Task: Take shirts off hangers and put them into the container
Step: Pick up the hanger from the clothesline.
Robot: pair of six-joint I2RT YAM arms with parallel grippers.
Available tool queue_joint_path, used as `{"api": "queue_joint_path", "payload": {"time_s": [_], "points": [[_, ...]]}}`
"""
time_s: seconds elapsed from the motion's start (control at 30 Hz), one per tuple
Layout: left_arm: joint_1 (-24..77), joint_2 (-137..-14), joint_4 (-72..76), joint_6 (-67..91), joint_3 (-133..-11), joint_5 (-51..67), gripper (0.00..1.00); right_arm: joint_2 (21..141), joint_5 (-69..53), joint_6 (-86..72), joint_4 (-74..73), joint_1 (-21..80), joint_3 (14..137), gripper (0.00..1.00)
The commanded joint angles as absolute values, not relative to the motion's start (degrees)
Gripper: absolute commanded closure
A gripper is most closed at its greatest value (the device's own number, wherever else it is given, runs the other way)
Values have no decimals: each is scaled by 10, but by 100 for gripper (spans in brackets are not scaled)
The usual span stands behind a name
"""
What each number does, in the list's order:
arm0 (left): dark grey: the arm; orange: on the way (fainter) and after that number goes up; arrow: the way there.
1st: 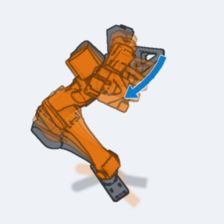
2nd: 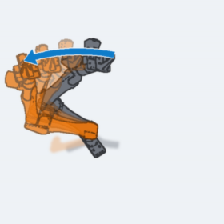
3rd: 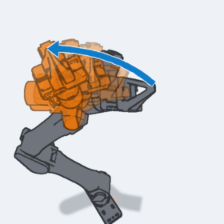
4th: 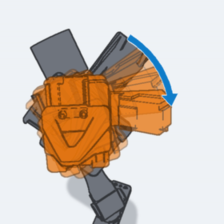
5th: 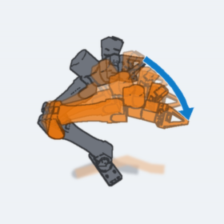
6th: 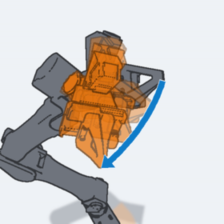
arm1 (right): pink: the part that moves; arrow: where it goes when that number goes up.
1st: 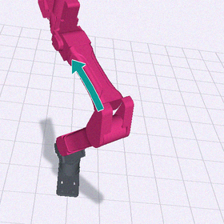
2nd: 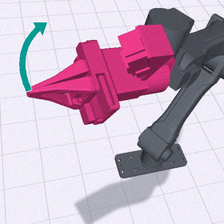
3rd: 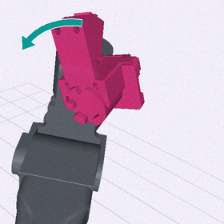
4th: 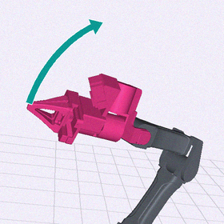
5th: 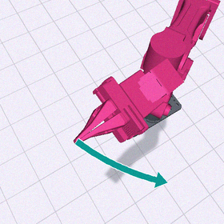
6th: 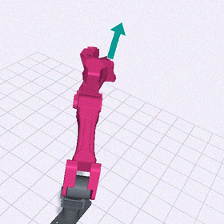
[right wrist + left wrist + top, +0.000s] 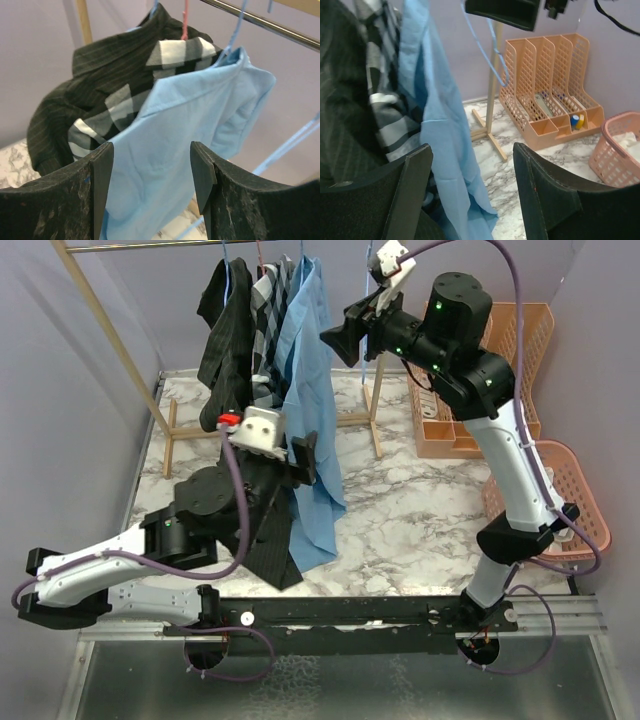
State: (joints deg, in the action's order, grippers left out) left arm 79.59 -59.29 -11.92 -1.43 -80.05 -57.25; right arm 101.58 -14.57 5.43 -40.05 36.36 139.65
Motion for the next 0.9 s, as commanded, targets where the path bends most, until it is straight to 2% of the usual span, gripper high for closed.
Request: {"api": "queue_joint_path", "payload": {"time_s": [0.0, 0.3, 0.87], "points": [[798, -540, -91, -19, -772, -629, 32, 1042, -95, 49, -378, 402, 1423, 37], [798, -534, -89, -52, -765, -674, 32, 1076, -78, 21, -364, 408, 1430, 34], [798, -536, -99, -30, -735, -678, 33, 1107, -46, 24, -362, 439, 1406, 37]]}}
